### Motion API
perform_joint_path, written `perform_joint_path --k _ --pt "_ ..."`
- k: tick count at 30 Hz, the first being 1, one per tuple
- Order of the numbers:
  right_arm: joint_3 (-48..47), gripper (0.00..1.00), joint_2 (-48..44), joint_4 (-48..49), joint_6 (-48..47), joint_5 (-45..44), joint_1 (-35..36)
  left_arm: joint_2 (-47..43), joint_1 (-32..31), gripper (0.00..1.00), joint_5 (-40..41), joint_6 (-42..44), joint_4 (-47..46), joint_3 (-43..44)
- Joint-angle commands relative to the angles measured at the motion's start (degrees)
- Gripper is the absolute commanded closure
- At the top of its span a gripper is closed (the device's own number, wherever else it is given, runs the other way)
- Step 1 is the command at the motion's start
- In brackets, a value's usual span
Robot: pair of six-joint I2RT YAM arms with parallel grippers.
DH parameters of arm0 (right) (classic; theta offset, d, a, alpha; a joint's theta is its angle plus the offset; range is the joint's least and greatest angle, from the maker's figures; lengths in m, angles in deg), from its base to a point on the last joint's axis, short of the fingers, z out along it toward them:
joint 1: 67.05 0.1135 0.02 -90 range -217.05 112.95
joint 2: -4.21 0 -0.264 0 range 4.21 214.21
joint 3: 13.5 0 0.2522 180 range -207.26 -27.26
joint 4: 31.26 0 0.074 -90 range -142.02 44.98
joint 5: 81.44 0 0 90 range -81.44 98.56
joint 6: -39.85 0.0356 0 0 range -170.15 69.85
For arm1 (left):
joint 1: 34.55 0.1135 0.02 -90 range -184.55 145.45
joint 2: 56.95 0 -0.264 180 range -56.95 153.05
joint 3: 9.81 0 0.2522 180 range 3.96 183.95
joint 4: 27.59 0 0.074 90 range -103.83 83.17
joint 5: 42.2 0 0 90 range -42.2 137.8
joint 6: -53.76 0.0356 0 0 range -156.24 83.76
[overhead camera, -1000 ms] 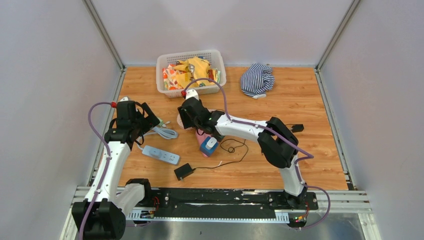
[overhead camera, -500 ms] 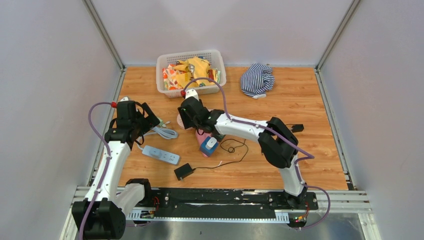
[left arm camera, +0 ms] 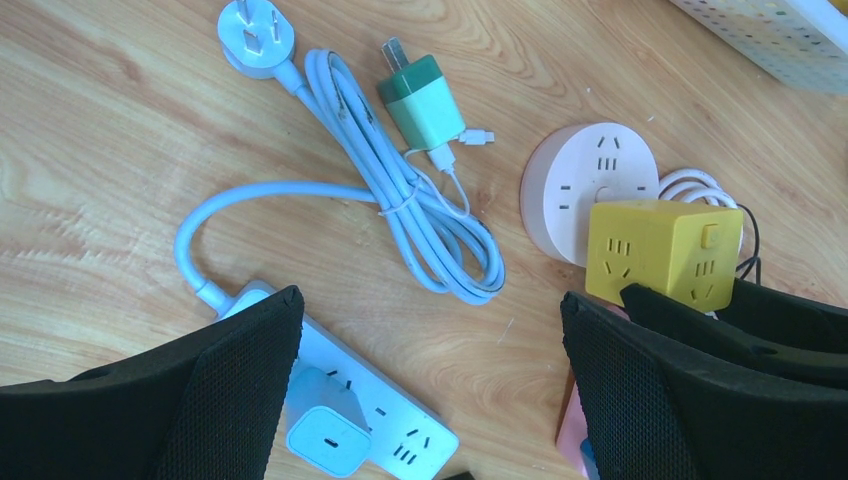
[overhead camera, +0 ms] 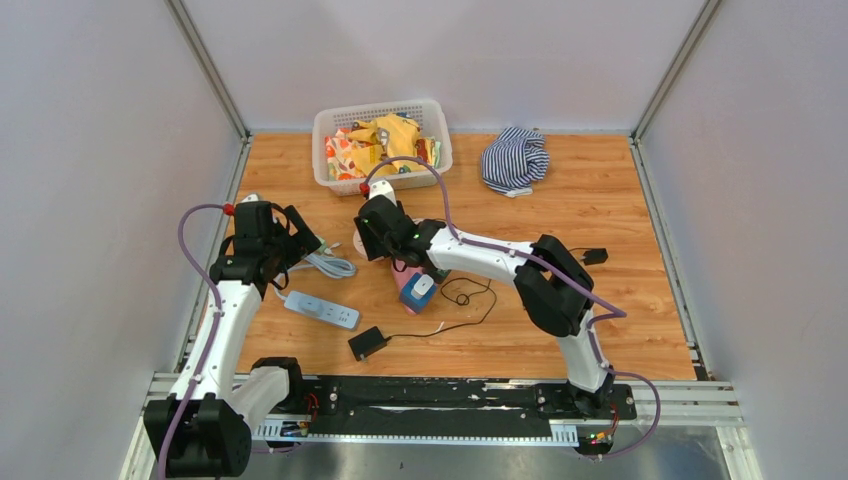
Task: Insert the plug
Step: Insert the plug into the socket.
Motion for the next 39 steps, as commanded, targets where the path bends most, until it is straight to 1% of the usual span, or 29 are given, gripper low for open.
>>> perform_joint_path --k 1,8,13,18,24,30,39 --pt "-0.9 1.00 2.4 -2.5 2.1 1.0 1.0 -1.2 0.3 0.00 0.8 -0.6 0.3 0.0" --pt "-1.0 1.00 1.9 -3.1 2.3 1.8 1.0 -1.2 0.3 0.00 1.2 -0.4 0.3 0.0" --pt "-1.4 1.00 4.6 -3.7 0.3 2.4 1.0 -1.3 0.3 0.00 1.5 -0.2 0.4 -0.1" --pt "-1.8 1.00 8.0 -7.2 -1.7 4.9 1.0 -1.4 0.3 0.00 1.9 -0.5 0.3 -0.2" --pt "-1.9 1.00 10.0 -10.8 -3.6 5.8 1.0 -1.0 0.3 0.00 1.7 -0.5 0.3 0.0" --pt "-4.6 1.00 12.9 -15.2 -5.1 6.9 1.0 -1.1 0.3 0.00 2.0 -0.4 0.4 0.0" --pt "-5.8 1.00 16.3 -18.5 -6.0 8.6 0.9 -1.0 0.3 0.00 2.3 -0.4 0.4 0.0"
